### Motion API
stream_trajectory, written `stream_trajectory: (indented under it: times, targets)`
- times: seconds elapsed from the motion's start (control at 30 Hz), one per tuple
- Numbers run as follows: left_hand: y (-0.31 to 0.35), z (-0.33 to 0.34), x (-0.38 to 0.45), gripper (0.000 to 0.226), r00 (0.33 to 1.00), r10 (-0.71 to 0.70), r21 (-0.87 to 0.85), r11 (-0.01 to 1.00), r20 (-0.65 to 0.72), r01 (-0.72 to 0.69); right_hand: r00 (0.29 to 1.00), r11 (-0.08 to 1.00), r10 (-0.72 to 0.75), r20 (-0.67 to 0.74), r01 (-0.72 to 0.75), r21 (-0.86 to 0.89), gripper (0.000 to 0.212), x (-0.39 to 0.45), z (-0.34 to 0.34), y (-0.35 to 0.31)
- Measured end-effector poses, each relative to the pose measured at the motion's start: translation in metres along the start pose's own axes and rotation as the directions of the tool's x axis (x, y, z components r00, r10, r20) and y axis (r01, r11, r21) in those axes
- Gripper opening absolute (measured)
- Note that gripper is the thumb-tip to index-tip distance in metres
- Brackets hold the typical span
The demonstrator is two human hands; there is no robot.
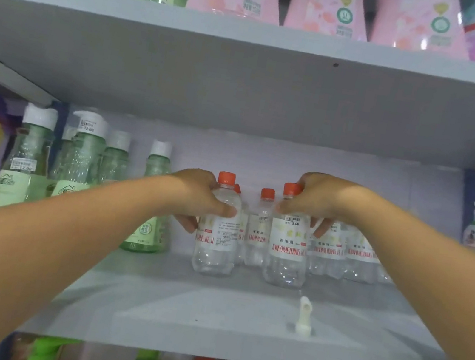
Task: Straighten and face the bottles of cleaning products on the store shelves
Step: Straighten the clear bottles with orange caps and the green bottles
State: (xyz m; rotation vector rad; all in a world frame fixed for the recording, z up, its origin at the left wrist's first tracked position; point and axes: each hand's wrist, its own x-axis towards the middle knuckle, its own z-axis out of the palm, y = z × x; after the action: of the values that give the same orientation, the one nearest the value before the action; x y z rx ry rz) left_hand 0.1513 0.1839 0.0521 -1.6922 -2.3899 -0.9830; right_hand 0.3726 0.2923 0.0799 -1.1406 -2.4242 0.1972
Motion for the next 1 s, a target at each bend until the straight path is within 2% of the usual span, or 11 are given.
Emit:
stream_trajectory:
  times: [0.13,0.23,0.37,0.5,0.57,0.63,0.67,0.73,0.8,0.9,1.0]
  targets:
    - [0.008,0.013,0.009,0.044,0.997,0.071,-0.029,0.997,0.005,-0.071,1.0,0.999,-0.014,0.001,0.014,0.05,0.044,0.008,0.009,0.005]
    - [0.009,0.021,0.018,0.046,0.994,0.11,-0.031,0.993,0.01,-0.11,0.999,0.994,-0.051,0.0,0.051,0.095,0.039,0.022,0.014,0.008]
    - [0.011,0.024,0.033,0.046,0.992,0.124,-0.054,0.991,0.035,-0.122,0.996,0.992,-0.089,0.027,0.086,0.09,0.048,0.043,0.018,0.007]
    - [0.003,0.033,0.036,0.061,0.989,0.145,-0.063,0.987,-0.012,-0.146,0.988,0.974,-0.148,-0.046,0.154,0.169,0.049,0.051,0.032,0.015]
    - [-0.007,0.034,0.03,0.077,0.988,0.153,-0.126,0.98,-0.029,-0.156,0.971,0.944,-0.184,-0.15,0.218,0.249,0.052,0.047,0.046,0.032]
    - [-0.013,0.03,0.026,0.082,0.988,0.155,-0.247,0.957,-0.024,-0.156,0.972,0.919,-0.2,-0.119,0.229,0.322,0.059,0.04,0.053,0.045]
    - [-0.015,0.027,0.024,0.074,0.987,0.157,-0.307,0.938,-0.028,-0.158,0.977,0.898,-0.201,-0.072,0.213,0.384,0.059,0.038,0.053,0.048]
    - [-0.013,0.026,0.023,0.051,0.985,0.162,-0.363,0.916,-0.059,-0.172,0.977,0.851,-0.21,-0.022,0.194,0.487,0.043,0.039,0.051,0.05]
    - [-0.011,0.029,0.024,0.036,0.982,0.167,-0.348,0.919,-0.085,-0.186,0.978,0.861,-0.203,-0.047,0.201,0.467,0.037,0.04,0.051,0.045]
    - [-0.012,0.032,0.028,0.033,0.984,0.155,-0.332,0.926,-0.092,-0.177,0.977,0.889,-0.166,-0.132,0.206,0.408,0.062,0.044,0.059,0.04]
    - [-0.017,0.031,0.033,0.031,0.986,0.136,-0.339,0.927,-0.095,-0.161,0.969,0.883,-0.156,-0.19,0.223,0.414,0.076,0.045,0.065,0.039]
